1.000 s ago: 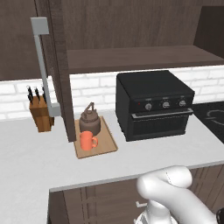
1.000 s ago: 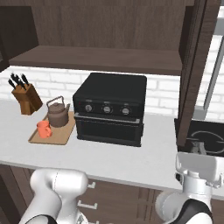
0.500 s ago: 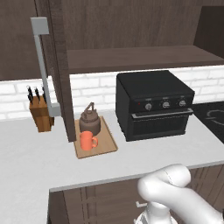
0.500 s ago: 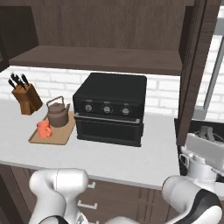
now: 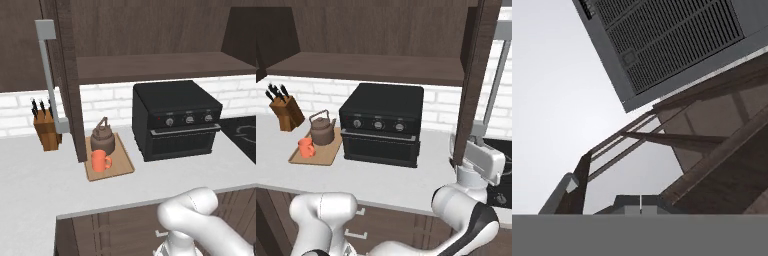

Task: Pick the kettle from the counter and place it on the tray. Then pick the mug from the cabinet and place it on the tray. Then close the cabinet doors.

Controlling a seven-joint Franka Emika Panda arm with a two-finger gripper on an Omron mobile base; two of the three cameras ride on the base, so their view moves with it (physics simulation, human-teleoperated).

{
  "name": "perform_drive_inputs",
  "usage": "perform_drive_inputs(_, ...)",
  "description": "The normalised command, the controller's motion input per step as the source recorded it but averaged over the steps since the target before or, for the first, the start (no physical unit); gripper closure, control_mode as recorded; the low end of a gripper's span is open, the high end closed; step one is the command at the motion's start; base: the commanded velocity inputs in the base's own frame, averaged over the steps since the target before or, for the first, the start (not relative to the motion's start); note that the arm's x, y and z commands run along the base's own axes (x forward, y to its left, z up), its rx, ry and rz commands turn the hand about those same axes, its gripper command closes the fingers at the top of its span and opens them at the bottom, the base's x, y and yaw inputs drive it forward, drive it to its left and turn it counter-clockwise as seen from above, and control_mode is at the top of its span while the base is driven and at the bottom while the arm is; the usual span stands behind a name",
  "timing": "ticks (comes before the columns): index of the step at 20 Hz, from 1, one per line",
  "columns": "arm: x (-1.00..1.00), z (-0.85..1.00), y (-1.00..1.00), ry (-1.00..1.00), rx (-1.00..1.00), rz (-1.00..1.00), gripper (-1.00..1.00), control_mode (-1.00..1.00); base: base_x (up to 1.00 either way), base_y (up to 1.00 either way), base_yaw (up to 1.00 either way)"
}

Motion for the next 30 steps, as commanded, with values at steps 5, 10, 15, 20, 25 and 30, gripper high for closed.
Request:
perform_drive_inputs(5, -0.03, 0.65, 0.59, -0.17, -0.09, -0.03, 1.00, -1.00, 0.00, 0.00, 0.00)
perform_drive_inputs(10, -0.07, 0.45, 0.60, -0.07, -0.11, -0.04, 1.00, -1.00, 0.00, 0.00, 0.00)
perform_drive_inputs(15, -0.28, 0.28, 0.73, 0.18, -0.20, -0.09, 1.00, -1.00, 0.00, 0.00, 0.00)
perform_drive_inputs(20, -0.01, 0.34, 0.67, 0.49, -0.22, -0.02, 1.00, -1.00, 0.00, 0.00, 0.00)
perform_drive_inputs(25, 0.09, 0.23, 0.84, 0.61, -0.23, 0.00, 1.00, -1.00, 0.00, 0.00, 0.00)
perform_drive_inputs(30, 0.15, 0.00, 0.98, 0.43, -0.17, -0.01, 1.00, -1.00, 0.00, 0.00, 0.00)
